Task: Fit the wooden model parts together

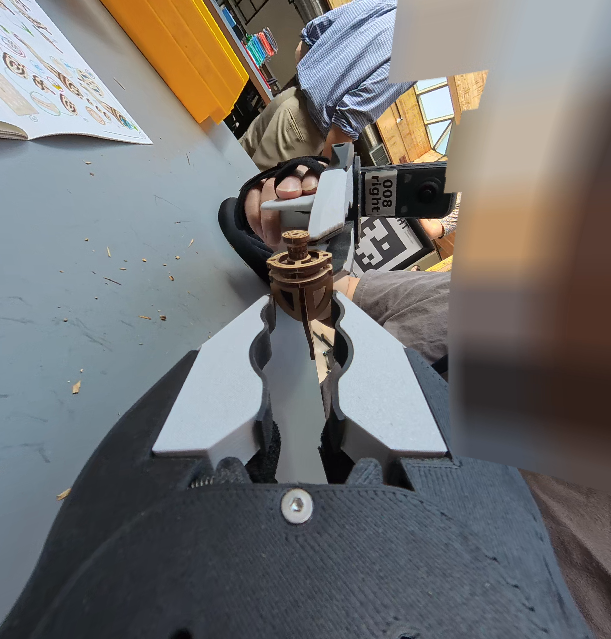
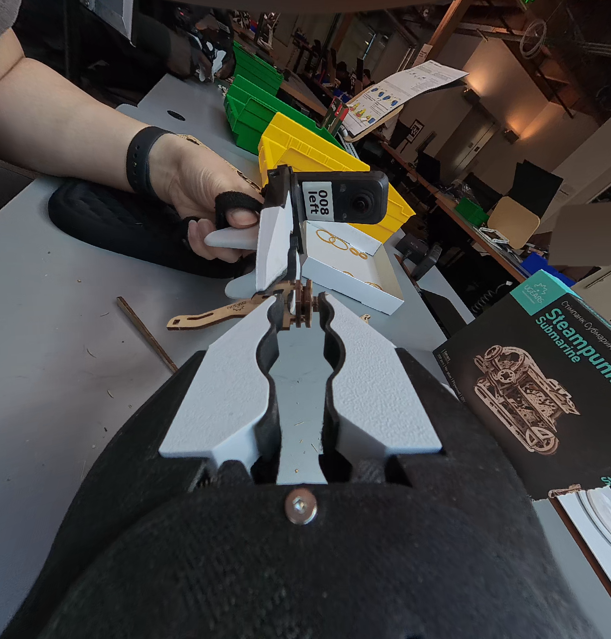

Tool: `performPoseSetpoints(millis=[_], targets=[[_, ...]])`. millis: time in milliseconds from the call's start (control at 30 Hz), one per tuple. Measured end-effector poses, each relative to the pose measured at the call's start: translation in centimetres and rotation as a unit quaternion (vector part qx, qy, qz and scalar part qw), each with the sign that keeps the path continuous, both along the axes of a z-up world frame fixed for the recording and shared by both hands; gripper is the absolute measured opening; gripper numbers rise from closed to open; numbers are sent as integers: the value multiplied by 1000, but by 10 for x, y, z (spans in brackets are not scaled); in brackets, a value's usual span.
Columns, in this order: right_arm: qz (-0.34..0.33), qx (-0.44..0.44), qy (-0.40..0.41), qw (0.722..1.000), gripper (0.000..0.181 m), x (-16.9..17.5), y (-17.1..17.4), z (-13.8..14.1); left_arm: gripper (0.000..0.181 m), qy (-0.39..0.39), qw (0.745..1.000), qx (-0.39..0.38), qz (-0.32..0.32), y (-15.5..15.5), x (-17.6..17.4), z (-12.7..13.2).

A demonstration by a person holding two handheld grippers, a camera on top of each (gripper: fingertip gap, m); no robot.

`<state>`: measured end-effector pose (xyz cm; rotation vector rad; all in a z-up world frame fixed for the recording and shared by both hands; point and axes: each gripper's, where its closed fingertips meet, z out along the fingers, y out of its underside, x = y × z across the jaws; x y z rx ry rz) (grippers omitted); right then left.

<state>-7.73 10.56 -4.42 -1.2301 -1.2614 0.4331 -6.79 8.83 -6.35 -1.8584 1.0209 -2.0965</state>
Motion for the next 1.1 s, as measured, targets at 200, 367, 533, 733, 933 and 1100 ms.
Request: performPoseSetpoints(millis=[200,367,533,733,933,1100], targets=[[31,-49,40,998,20,-3,-6,6,29,34,998,43,5,0,1,-11],[56,-106,37,992,31,-7,-10,-4,29,49,997,64,2,-3,2,-15],[75,-123,23,989,25,-10,-16,-10,29,64,994,92,5,-3,1,-19],[84,-136,26,987,28,-10,-18,-11,29,68,989,134,3,-4,2,-20],[73,-134,73,986,30,-2,-12,8,29,90,965,245,22,4,0,-27],[58,-172,79,980,30,2,-3,3,29,105,919,377,37,11,-1,-31]])
